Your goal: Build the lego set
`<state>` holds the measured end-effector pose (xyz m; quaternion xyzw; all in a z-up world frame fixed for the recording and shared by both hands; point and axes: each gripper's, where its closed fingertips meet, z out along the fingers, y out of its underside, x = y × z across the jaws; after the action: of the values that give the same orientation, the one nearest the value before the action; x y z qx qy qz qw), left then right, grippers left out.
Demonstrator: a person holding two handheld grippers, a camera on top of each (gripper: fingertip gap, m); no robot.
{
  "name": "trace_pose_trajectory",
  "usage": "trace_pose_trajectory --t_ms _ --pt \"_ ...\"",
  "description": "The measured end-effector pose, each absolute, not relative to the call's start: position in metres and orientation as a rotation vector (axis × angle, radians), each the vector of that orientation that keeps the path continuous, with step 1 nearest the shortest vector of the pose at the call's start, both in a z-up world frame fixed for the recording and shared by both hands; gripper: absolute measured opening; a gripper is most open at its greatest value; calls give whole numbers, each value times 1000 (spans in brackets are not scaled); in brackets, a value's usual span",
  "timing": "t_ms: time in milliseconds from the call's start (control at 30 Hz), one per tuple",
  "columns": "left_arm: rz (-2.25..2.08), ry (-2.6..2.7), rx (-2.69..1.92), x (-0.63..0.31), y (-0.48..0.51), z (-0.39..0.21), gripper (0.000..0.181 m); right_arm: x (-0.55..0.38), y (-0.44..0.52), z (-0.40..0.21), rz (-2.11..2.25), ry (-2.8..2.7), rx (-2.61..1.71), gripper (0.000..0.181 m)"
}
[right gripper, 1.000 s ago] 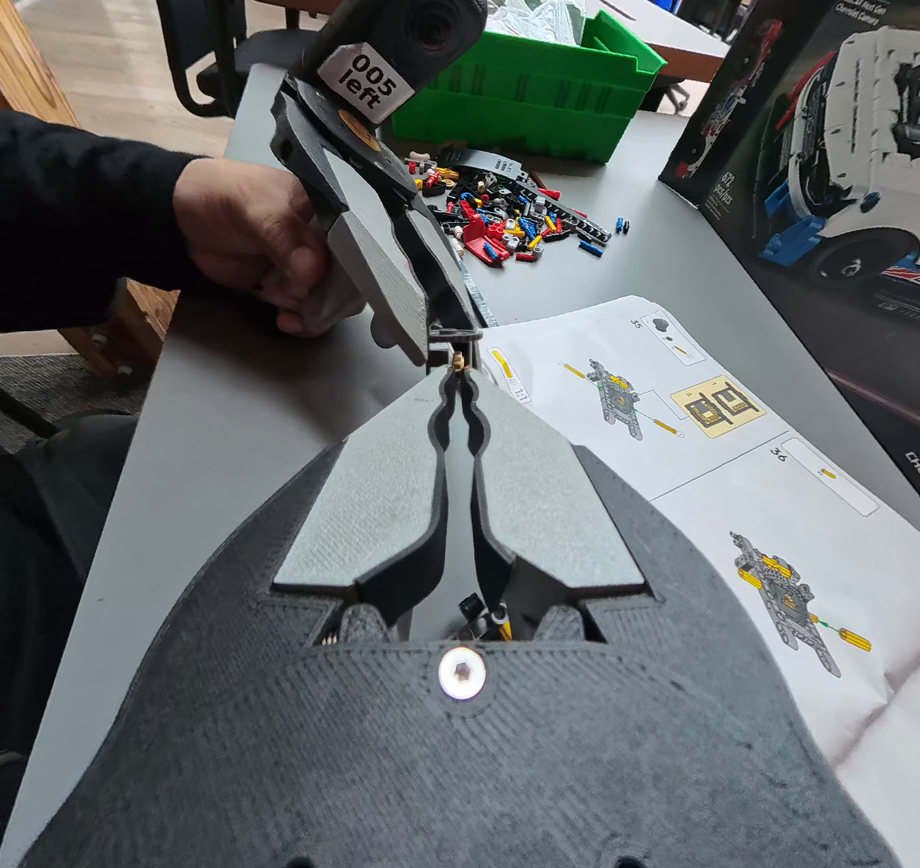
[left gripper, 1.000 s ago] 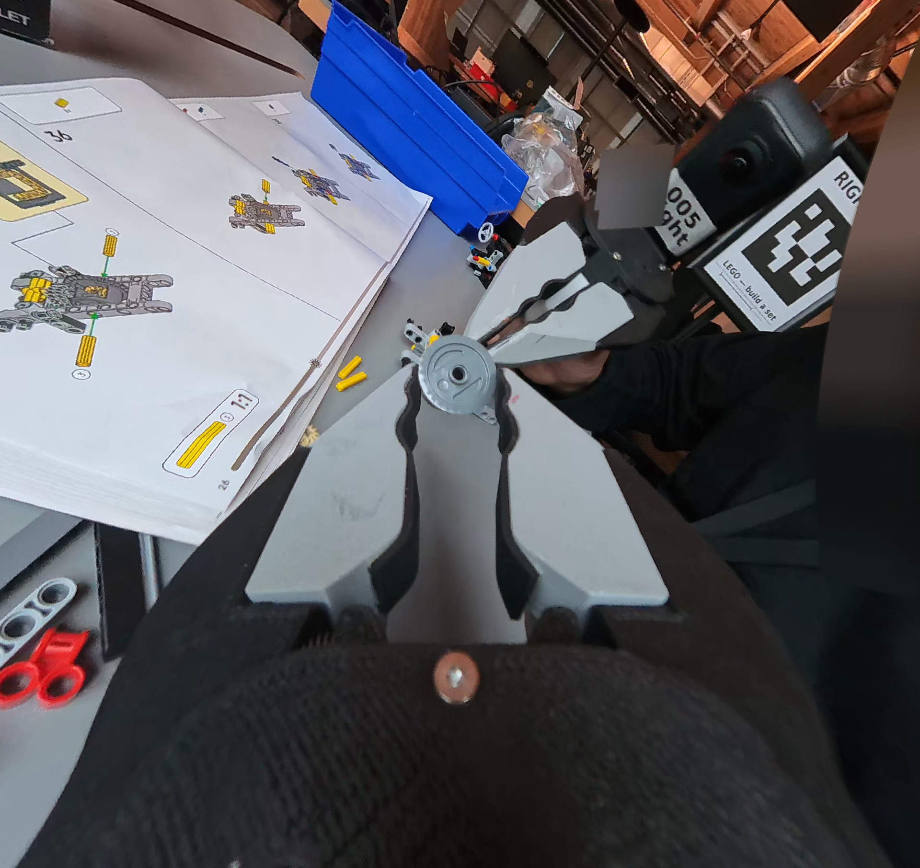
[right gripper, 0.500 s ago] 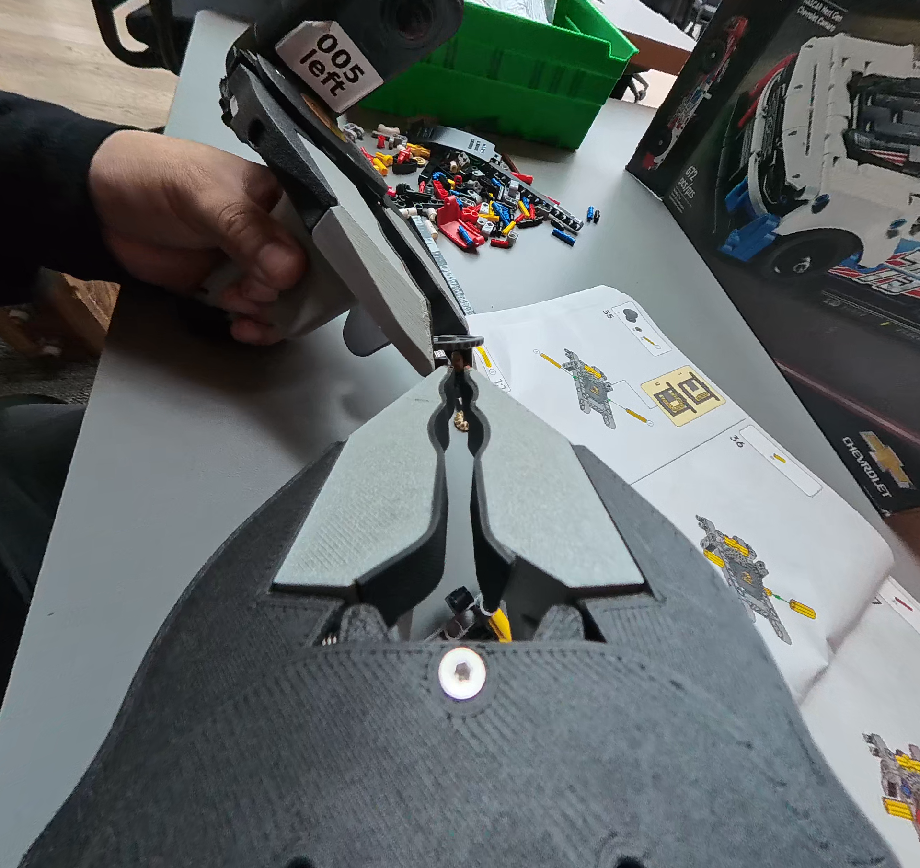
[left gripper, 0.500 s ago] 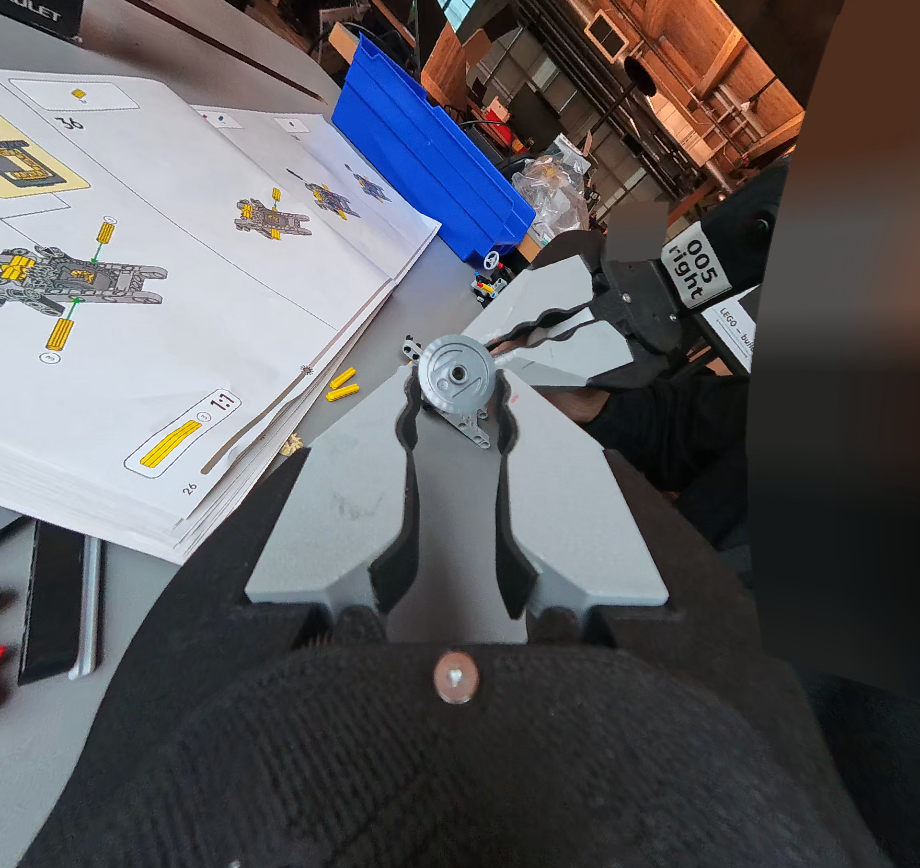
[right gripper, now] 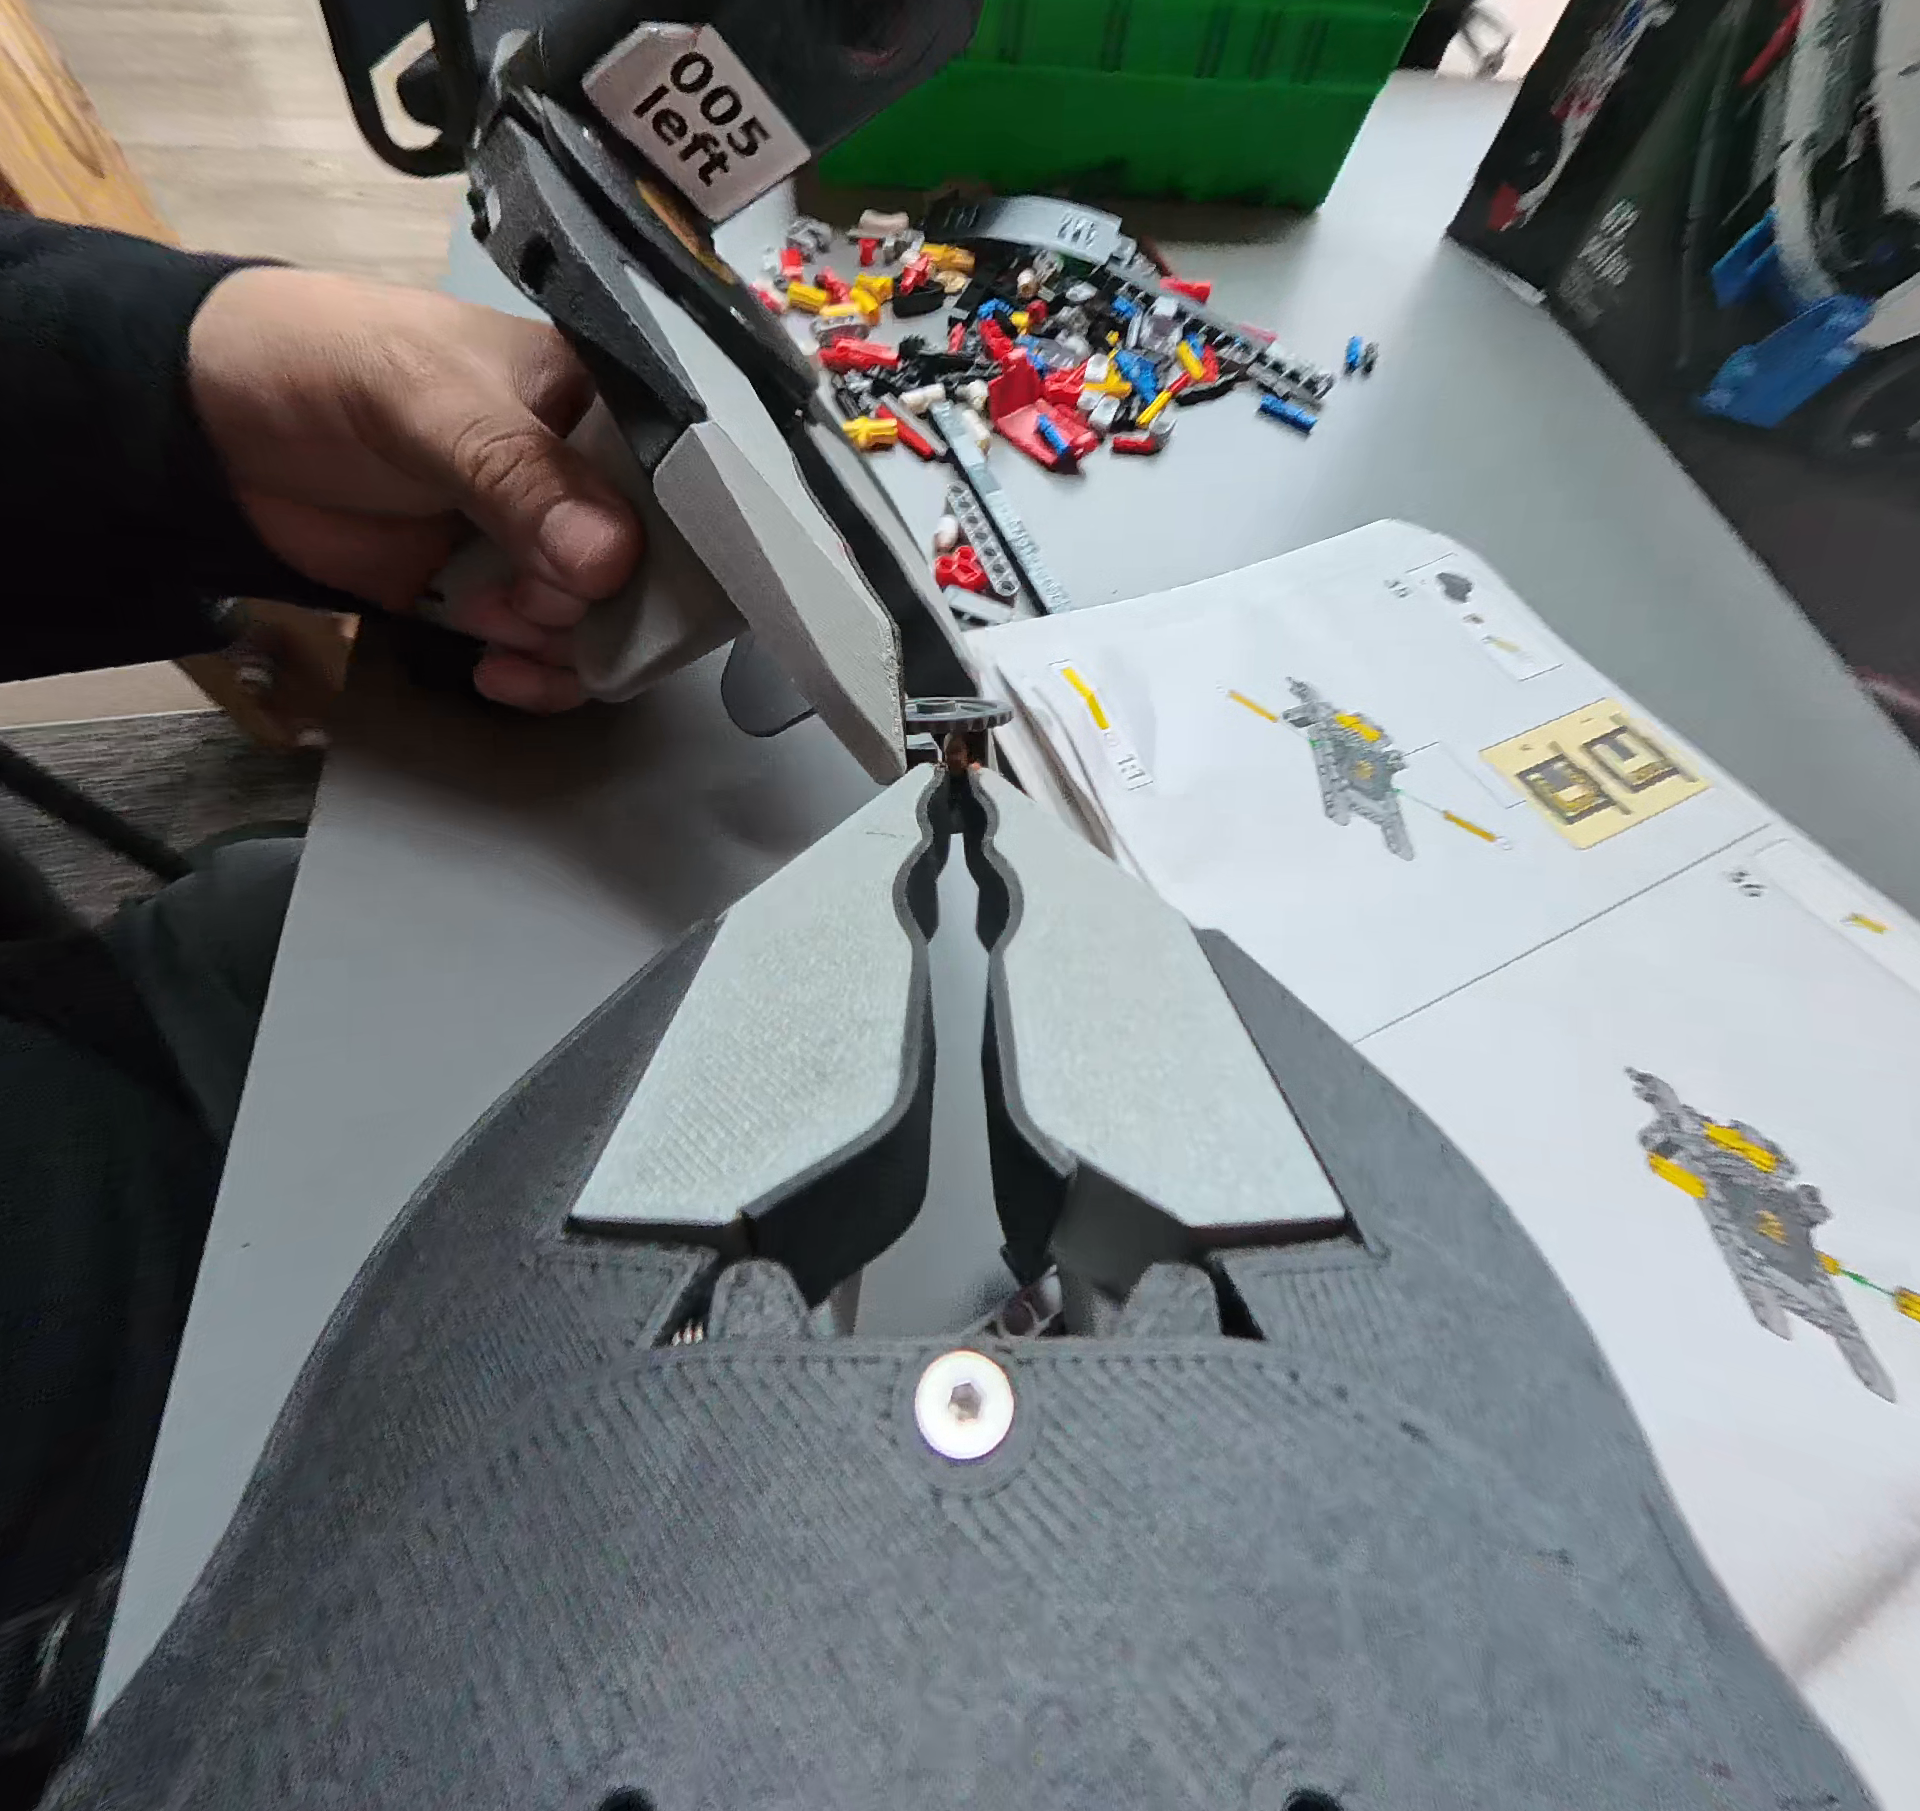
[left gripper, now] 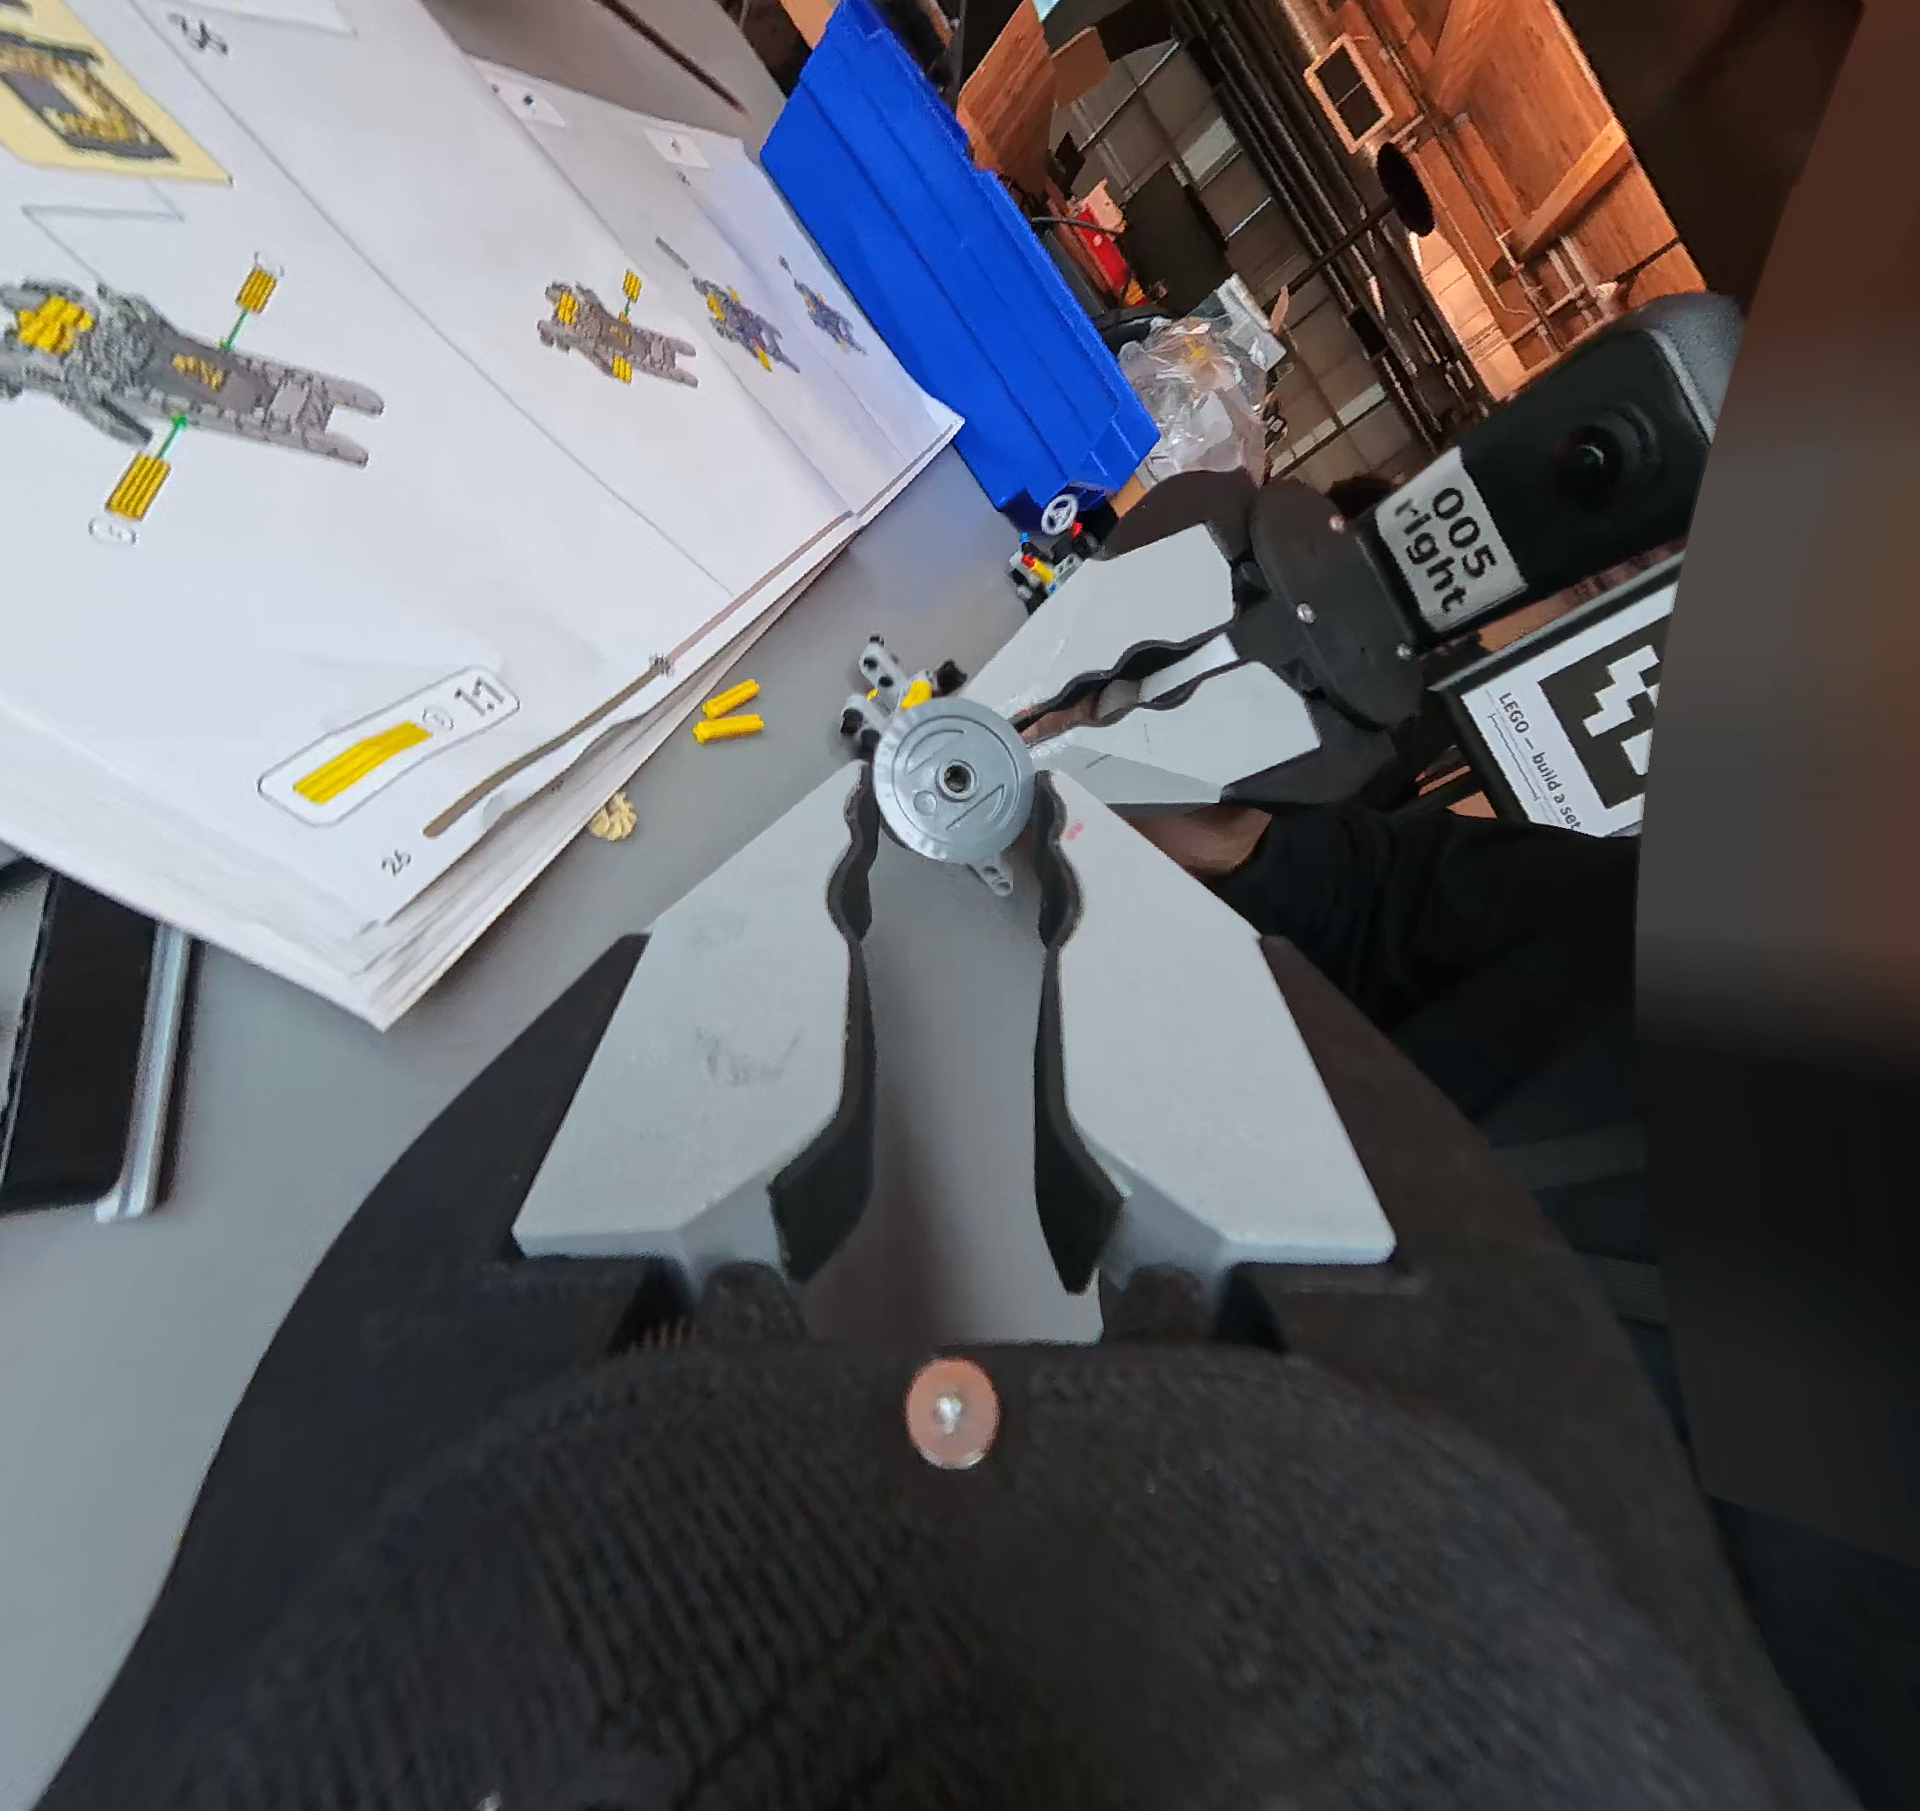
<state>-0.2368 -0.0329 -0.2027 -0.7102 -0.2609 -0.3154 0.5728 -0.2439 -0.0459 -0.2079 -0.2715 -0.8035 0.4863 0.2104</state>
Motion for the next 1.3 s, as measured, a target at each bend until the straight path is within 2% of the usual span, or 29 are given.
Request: trace_pose_trajectory --t_ms 33,500,767,900,1300 --pt "-749 -627 -1687 -235 -34 -206 27 -242 -48 -211 1354 -2265 -771 0" --pt "-740 -680 -1862 -220 -53 -231 31 -233 -62 -237 1314 -2425 -795 0" --pt "-847 -718 -1920 -213 -59 -242 41 -231 -63 -254 1309 -2600 -944 0" --pt "-849 -703 -1933 -213 -62 -242 32 -232 -61 -260 1340 -2662 -1073 0" --pt "-575 -532 -2030 -229 -70 -240 27 -234 -59 -262 1386 -2712 -1160 0"
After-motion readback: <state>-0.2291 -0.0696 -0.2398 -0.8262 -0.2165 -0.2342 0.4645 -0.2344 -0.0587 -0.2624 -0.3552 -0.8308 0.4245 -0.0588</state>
